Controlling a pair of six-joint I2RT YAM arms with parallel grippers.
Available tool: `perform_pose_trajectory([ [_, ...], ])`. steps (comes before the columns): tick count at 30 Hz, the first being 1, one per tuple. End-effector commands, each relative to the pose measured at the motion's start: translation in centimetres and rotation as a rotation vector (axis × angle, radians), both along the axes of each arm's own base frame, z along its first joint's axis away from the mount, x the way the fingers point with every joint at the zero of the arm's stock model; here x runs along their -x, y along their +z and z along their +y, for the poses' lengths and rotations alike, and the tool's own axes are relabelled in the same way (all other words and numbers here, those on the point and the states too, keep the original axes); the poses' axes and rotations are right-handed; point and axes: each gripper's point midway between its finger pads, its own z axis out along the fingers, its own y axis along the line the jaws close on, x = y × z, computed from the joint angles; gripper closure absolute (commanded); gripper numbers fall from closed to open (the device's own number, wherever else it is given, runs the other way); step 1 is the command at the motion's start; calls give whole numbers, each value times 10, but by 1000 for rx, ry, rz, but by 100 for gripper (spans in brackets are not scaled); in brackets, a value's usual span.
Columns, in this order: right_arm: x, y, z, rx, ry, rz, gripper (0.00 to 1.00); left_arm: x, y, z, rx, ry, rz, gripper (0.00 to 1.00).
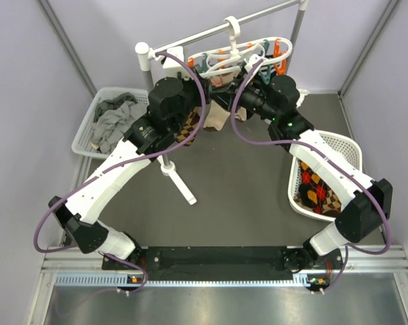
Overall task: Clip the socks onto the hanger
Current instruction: Open the clamp at the hanger, then pick up the sock from the bin.
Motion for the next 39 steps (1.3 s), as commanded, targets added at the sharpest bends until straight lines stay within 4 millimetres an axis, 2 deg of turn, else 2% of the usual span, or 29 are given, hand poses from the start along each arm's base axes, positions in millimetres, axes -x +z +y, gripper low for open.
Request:
perform_pose_trajectory([
  [1,22,30,-3,-17,25,-60,80,4,27,3,32,-6,-73,81],
  [2,21,30,-5,-16,10,-55,74,4,25,4,24,-3,-74,82],
  [3,23,31,-8,-17,0,-50,63,4,22,4,15,-1,-73,82],
  [5,22,24,-19,4,-61,0,52,5,24,7,15,6,-91,83],
  [6,27,28,-26,3,-80,3,46,4,20,7,8,5,-89,83],
  [7,29,26,-31,13,-99,15,43,6,24,7,14,4,-102,83],
  [9,29,8,-46,64,-175,90,38,5,20,7,5,2,-101,83],
  [10,31,9,-60,71,-238,104,36,5,22,9,6,5,-111,83],
  [11,33,-9,-69,119,-272,161,33,5,20,9,5,6,-110,83],
  [12,35,-22,-77,150,-305,202,32,6,19,8,3,3,-112,83],
  [13,39,-26,-89,168,-344,224,32,6,19,10,2,7,-118,83],
  [15,41,-64,-118,260,-456,338,32,6,18,11,3,14,-123,83],
  [17,46,-81,-146,292,-549,400,32,6,15,12,0,12,-124,83],
  [18,47,-105,-167,327,-619,476,32,8,16,12,3,11,-129,83],
  [21,51,-138,-217,376,-802,578,32,8,16,13,1,8,-132,83],
  [23,52,-158,-245,396,-901,632,32,9,17,12,2,6,-134,83],
  [24,48,-165,-267,373,-981,674,32,10,19,12,8,0,-139,83],
  [26,44,-180,-291,343,-1053,737,33,10,21,11,16,-7,-143,83],
  [27,40,-188,-301,325,-1085,775,33,10,21,9,15,-11,-142,83],
  [28,33,-190,-322,284,-1144,791,34,11,21,8,17,-14,-143,83],
  [30,22,-204,-338,274,-1179,835,34,11,22,8,24,-16,-142,83],
  [32,11,-210,-365,254,-1242,855,34,11,23,8,28,-18,-143,83],
  [33,5,-226,-373,271,-1254,898,34,11,23,8,26,-18,-143,83],
  [34,2,-232,-387,253,-1265,925,34,11,22,9,28,-17,-141,83],
  [36,-7,-246,-400,244,-1266,959,37,11,23,10,29,-12,-143,83],
  [37,-11,-263,-401,231,-1223,1014,40,12,24,11,31,-10,-144,83],
  [38,-13,-273,-416,207,-1245,1037,41,12,24,11,32,-10,-145,83],
  [39,-14,-280,-422,197,-1249,1055,42,12,24,11,33,-9,-143,83],
])
